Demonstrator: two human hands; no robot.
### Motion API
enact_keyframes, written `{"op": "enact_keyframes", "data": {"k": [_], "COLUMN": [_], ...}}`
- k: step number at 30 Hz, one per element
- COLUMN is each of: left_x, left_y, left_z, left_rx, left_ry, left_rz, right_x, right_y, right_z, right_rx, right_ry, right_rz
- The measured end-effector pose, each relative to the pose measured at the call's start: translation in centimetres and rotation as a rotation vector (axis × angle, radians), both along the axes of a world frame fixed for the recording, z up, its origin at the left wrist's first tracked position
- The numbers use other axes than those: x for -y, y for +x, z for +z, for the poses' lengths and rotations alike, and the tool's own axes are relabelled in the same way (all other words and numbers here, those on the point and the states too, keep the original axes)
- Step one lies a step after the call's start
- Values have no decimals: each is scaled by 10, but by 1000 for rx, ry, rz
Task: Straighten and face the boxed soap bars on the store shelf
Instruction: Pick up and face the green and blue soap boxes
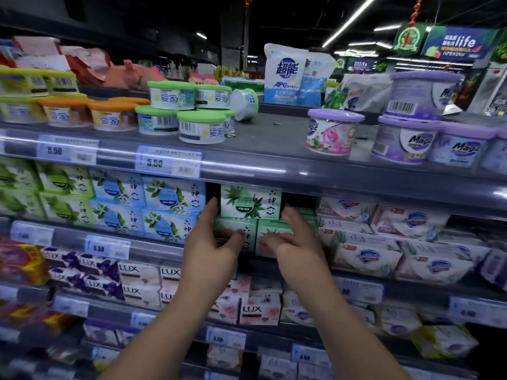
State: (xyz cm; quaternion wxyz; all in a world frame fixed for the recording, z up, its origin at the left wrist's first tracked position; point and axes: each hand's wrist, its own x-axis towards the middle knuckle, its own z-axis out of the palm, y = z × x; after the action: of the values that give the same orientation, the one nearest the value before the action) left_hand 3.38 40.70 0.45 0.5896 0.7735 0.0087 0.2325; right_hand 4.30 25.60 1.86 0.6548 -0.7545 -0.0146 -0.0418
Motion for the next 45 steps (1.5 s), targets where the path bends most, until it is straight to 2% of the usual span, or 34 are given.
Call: {"op": "enact_keyframes", "data": {"k": [7,10,17,25,30,35,37,42,45], "left_x": [-8,-8,-2,16,28,39,41,28,9], "left_y": [-12,-24,-57,-86,-108,-132,-135,-126,-111], "left_z": [7,6,-2,4,11,21,21,19,18], "left_rx": [164,166,45,-31,-9,151,192,217,174], "left_ry": [-89,-123,-324,-452,-432,-114,-56,-57,-175], "left_rz": [61,37,-123,-102,-71,-33,-40,-41,-54], "right_x": [6,13,42,62,73,68,63,55,43], "right_y": [-14,-29,-60,-84,-94,-100,-103,-107,-108], "right_z": [-2,-2,-18,-17,-24,-34,-33,-22,-14], "right_rx": [192,257,115,135,128,-7,-17,21,85], "right_ry": [-21,0,145,234,249,261,262,246,211], "right_rz": [-133,-127,-27,23,30,16,30,26,-41]}}
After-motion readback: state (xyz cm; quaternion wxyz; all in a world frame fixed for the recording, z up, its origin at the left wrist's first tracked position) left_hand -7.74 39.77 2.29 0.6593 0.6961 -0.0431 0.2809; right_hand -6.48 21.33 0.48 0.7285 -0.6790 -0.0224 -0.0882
